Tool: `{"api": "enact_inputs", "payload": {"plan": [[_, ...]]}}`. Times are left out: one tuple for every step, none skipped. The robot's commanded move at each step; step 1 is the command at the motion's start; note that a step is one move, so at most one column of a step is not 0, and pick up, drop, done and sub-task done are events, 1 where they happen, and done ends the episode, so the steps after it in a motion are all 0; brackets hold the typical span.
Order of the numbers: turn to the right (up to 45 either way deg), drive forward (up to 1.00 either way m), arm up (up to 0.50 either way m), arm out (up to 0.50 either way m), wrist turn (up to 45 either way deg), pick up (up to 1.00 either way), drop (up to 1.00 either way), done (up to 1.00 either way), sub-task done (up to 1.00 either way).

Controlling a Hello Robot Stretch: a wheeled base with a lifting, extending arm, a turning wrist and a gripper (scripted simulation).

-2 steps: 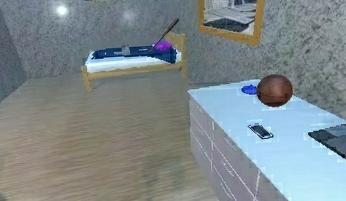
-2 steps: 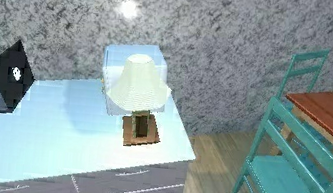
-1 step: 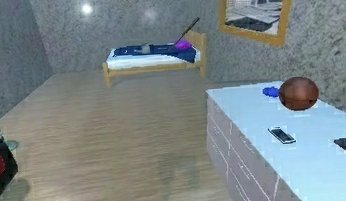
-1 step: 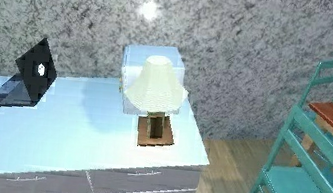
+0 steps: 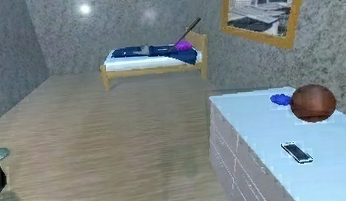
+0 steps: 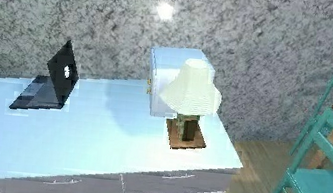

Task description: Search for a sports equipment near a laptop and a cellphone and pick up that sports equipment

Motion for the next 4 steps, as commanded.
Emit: {"api": "enact_inputs", "payload": {"plan": [[-9.0,0.00,0.00,0.00,0.0,0.00,0.00,0.00,0.00],[0.0,0.45,0.00,0.00,0.0,0.00,0.00,0.00,0.00],[-27.0,0.00,0.00,0.00,0.0,0.00,0.00,0.00,0.00],[45.0,0.00,0.00,0.00,0.0,0.00,0.00,0.00,0.00]]}}
